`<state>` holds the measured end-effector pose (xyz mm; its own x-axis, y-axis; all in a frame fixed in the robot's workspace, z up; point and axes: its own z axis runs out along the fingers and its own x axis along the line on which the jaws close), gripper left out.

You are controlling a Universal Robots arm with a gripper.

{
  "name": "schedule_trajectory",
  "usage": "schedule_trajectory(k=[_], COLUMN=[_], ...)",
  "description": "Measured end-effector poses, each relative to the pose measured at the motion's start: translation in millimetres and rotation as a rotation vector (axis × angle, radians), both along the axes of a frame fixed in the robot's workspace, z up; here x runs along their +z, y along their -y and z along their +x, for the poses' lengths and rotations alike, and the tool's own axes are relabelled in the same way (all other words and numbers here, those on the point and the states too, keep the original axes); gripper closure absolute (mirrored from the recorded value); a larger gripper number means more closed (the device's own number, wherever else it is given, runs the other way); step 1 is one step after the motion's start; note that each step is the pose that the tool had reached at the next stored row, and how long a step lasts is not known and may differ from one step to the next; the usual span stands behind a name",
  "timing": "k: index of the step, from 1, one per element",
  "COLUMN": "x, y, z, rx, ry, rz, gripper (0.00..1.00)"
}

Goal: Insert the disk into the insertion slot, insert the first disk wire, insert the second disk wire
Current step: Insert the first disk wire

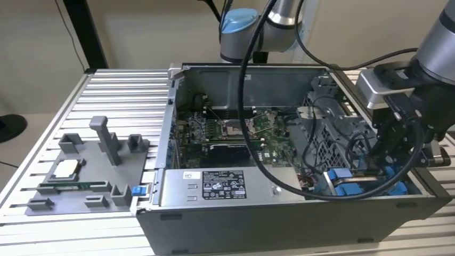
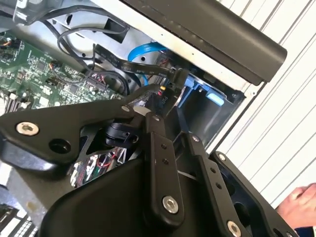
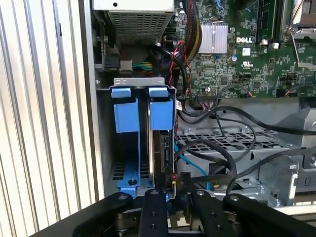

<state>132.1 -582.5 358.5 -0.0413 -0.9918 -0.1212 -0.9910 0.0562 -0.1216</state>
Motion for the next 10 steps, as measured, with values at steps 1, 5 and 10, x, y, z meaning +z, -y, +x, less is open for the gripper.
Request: schedule_trajectory(k=[1,5,10], x=[0.0,0.2,4.2], y=[0.0,0.0,0.0], z=[0.0,4.1,16.1], rx=[0.000,0.000,0.000], ry=[0.0000,-0.0045,-0.0537], rz=[0.0000,-0.0001,-0.0001], gripper=[0.00,0.00,0.00])
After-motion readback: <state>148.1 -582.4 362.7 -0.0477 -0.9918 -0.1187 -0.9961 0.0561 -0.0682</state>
